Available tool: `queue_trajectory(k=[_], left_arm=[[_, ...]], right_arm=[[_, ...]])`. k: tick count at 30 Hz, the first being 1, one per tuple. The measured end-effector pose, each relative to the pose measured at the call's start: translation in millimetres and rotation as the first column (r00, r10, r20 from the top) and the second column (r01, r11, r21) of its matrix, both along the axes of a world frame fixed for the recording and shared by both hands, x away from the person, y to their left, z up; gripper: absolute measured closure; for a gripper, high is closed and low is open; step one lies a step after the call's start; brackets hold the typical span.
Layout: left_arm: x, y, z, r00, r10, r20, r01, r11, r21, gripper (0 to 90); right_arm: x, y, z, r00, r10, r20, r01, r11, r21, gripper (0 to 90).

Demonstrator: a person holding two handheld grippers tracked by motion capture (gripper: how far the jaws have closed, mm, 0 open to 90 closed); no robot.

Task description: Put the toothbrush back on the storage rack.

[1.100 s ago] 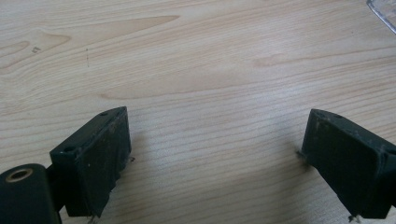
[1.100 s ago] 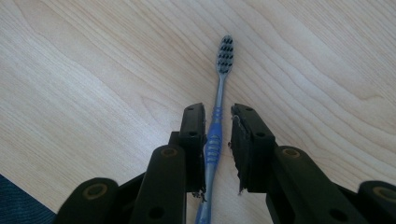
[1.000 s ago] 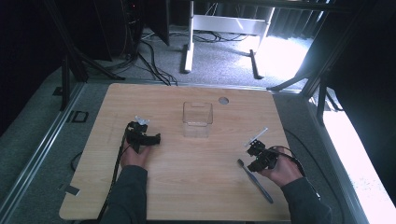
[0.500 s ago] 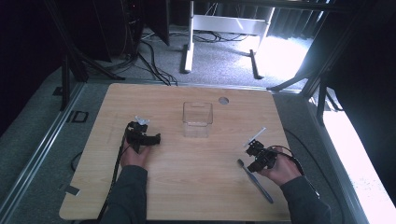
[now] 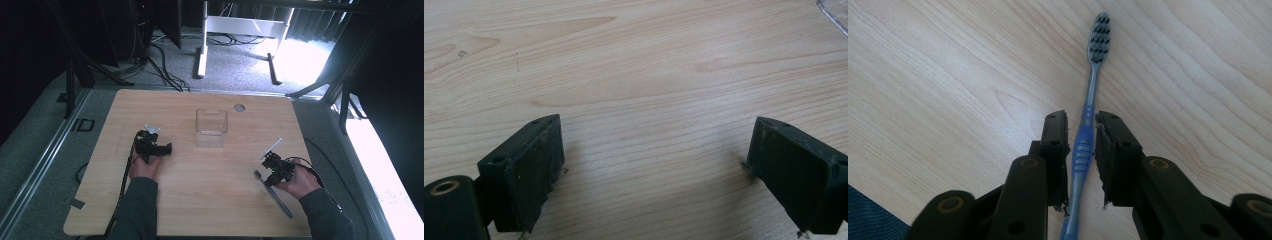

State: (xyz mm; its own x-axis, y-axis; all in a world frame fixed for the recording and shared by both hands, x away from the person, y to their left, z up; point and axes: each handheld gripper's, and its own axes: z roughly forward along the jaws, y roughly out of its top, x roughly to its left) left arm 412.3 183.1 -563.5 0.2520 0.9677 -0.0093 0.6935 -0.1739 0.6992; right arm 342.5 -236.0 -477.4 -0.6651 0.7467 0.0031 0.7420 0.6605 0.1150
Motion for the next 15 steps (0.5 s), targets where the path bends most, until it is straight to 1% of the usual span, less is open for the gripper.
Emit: queue_trajectory(k=[4,8,10,15], left_arm=[[0.0,0.0,0.0,1.0000,0.000,0.000,0.000,1.0000,0.000,8.2],[0.0,0.0,0.0,1.0000,0.000,0.000,0.000,1.0000,0.000,8.2],[0.0,0.0,0.0,1.0000,0.000,0.000,0.000,1.0000,0.000,8.2],[0.0,0.0,0.0,1.0000,0.000,0.000,0.000,1.0000,0.000,8.2]], right_arm=[[0.1,-0.8,-3.8,0.9999,0.005,-0.015,-0.005,1.0000,-0.002,72.0],[-0.1,-1.8,-6.0,0.9998,-0.002,-0.020,0.002,1.0000,0.000,69.8],[-0.2,-3.2,-7.2,0.9997,-0.005,-0.022,0.005,1.0000,0.004,69.5],[-0.7,-4.0,-10.1,0.9994,-0.010,-0.034,0.010,0.9999,-0.003,69.5]])
